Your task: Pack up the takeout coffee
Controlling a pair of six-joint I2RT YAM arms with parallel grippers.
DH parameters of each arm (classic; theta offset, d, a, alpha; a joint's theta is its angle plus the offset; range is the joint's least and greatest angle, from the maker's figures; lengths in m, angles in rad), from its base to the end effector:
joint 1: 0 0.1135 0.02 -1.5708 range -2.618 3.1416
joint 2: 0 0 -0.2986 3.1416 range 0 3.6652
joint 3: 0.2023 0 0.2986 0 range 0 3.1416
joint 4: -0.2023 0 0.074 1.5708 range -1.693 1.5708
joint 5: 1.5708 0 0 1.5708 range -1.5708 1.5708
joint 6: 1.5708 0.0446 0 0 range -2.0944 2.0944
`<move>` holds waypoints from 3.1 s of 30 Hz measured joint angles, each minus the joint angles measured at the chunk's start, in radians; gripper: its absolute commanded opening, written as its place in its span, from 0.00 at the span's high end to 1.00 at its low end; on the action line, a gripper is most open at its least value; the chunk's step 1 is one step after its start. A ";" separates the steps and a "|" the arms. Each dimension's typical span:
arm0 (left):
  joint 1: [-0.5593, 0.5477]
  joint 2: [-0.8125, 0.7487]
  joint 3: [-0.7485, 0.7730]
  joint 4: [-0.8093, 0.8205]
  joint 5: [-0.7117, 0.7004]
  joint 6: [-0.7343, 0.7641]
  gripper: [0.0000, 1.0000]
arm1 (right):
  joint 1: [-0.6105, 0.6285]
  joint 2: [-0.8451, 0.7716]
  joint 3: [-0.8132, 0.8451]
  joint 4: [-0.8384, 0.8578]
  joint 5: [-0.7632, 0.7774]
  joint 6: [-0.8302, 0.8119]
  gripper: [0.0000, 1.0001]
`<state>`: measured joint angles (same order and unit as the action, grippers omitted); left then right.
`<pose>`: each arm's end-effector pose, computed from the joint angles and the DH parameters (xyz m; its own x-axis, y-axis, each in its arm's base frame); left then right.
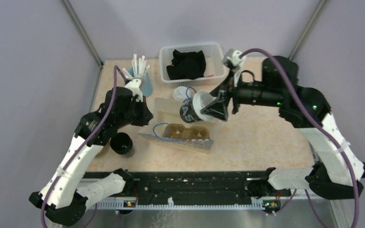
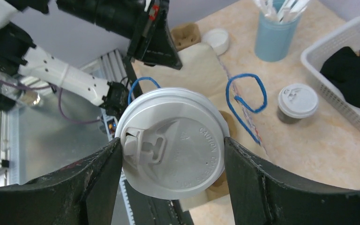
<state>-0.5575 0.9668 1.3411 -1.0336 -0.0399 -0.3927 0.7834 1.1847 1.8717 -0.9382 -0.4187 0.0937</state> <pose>0.1659 -0.1014 0.4494 -0.6723 -0.0314 -0.7396 0.2648 0.9228 -0.2799 0.1337 0.1588 0.5935 -0.2618 -0.1401 -0.9549 -0.9032 0.3842 0.1912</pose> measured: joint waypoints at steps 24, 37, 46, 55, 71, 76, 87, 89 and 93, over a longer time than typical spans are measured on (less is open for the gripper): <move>0.000 -0.225 -0.288 0.341 0.100 0.128 1.00 | 0.628 0.251 -0.066 -0.130 0.734 -0.362 0.41; 0.000 -0.261 -0.325 0.408 0.069 0.143 1.00 | 0.691 0.264 -0.102 -0.145 0.819 -0.378 0.41; 0.000 -0.265 -0.325 0.396 0.054 0.164 1.00 | 0.693 0.087 -0.220 -0.132 0.832 -0.288 0.41; 0.000 -0.267 -0.325 0.388 0.055 0.164 1.00 | 0.693 0.156 -0.301 -0.070 0.845 -0.352 0.40; 0.000 -0.342 -0.354 0.375 0.057 0.165 1.00 | 0.607 0.266 -0.394 0.029 0.880 -0.470 0.40; 0.000 -0.346 -0.367 0.377 0.054 0.164 1.00 | 0.587 0.256 -0.445 0.033 0.851 -0.506 0.41; 0.000 -0.385 -0.391 0.362 0.053 0.160 1.00 | 0.506 0.256 -0.566 0.181 0.829 -0.581 0.41; 0.000 -0.397 -0.392 0.344 0.053 0.156 1.00 | 0.500 0.256 -0.587 0.206 0.824 -0.588 0.41; 0.000 -0.417 -0.392 0.295 0.048 0.139 1.00 | 0.487 0.256 -0.617 0.247 0.806 -0.605 0.41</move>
<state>-0.5575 0.5503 0.9493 -0.7387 0.0082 -0.2535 1.2701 1.4410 1.2549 -0.6914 0.3878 -0.5110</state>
